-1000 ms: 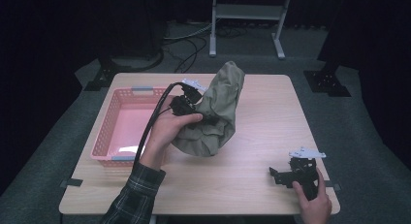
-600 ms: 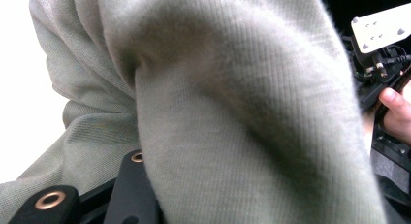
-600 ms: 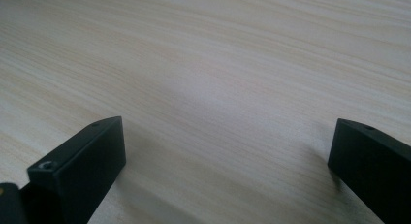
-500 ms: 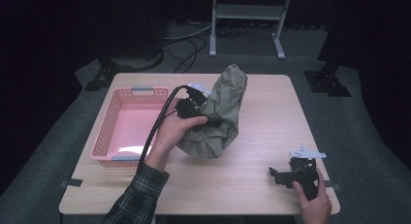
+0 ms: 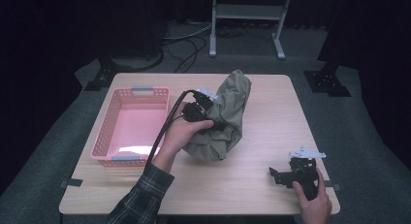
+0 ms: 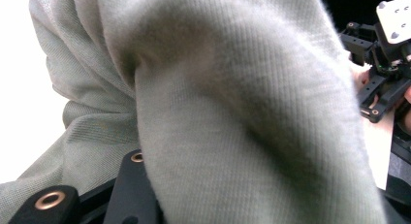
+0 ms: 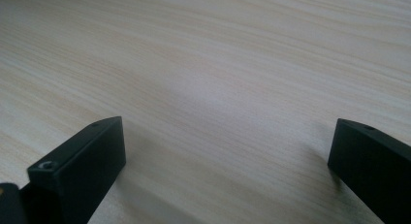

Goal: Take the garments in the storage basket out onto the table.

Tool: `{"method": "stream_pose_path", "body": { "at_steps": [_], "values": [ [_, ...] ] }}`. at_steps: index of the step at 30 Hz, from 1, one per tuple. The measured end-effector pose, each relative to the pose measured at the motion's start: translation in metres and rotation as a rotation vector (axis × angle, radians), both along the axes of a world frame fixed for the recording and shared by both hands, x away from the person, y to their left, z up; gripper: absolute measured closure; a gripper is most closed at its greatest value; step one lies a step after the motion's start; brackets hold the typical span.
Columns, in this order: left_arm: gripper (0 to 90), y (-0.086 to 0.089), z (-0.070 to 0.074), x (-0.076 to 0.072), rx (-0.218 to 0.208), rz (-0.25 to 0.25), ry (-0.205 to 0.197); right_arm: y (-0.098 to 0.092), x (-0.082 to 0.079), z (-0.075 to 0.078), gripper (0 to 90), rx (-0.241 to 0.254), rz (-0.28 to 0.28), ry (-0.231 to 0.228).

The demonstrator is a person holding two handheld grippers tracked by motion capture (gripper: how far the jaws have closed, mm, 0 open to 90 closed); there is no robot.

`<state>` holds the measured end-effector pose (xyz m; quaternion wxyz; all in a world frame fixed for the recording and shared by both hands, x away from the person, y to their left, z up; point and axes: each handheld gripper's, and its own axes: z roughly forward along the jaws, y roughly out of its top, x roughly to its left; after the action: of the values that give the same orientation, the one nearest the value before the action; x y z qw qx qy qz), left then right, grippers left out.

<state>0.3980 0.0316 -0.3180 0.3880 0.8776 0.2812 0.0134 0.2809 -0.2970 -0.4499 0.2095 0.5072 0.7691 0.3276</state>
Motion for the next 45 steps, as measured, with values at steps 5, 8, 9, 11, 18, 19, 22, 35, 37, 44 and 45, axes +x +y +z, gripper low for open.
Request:
{"method": "stream_pose_path", "body": {
  "at_steps": [5,8,9,11,18,19,22,35,37,44,45],
  "values": [
    [54.8,-0.006,-0.006,0.000,0.012,0.001,0.006,0.000,0.000,0.000,0.0,0.000,0.000,0.000],
    [54.7,-0.009,-0.010,0.001,0.019,-0.002,0.009,0.000,0.000,0.000,0.0,0.000,0.000,0.000],
    [54.7,-0.011,-0.011,0.001,0.021,-0.001,0.010,0.000,0.000,0.000,0.0,0.000,0.000,0.000],
    [54.7,-0.013,-0.014,0.001,0.032,-0.006,0.011,0.000,0.000,0.000,0.0,0.000,0.000,0.001],
    [54.7,-0.021,-0.022,0.001,0.047,-0.011,0.013,0.000,0.000,0.000,0.0,0.000,0.001,0.000],
    [54.8,-0.022,-0.023,0.001,0.049,-0.010,0.014,0.000,0.000,0.000,0.0,0.000,0.001,0.000],
    [54.8,-0.025,-0.028,0.001,0.053,-0.011,0.018,0.000,0.000,0.000,0.0,-0.001,0.001,0.000],
    [54.5,-0.038,-0.048,0.002,0.077,-0.020,0.034,0.000,0.000,0.000,0.0,0.001,-0.001,0.002],
    [54.5,-0.040,-0.051,0.003,0.078,-0.018,0.033,0.000,0.000,0.000,0.0,0.000,0.000,0.002],
    [54.4,-0.044,-0.063,0.006,0.085,-0.008,0.024,0.000,0.000,0.000,0.0,0.000,0.000,0.002],
    [54.4,-0.045,-0.065,0.006,0.090,-0.007,0.024,0.000,0.000,0.000,0.0,0.000,0.000,0.002]
  ]
}}
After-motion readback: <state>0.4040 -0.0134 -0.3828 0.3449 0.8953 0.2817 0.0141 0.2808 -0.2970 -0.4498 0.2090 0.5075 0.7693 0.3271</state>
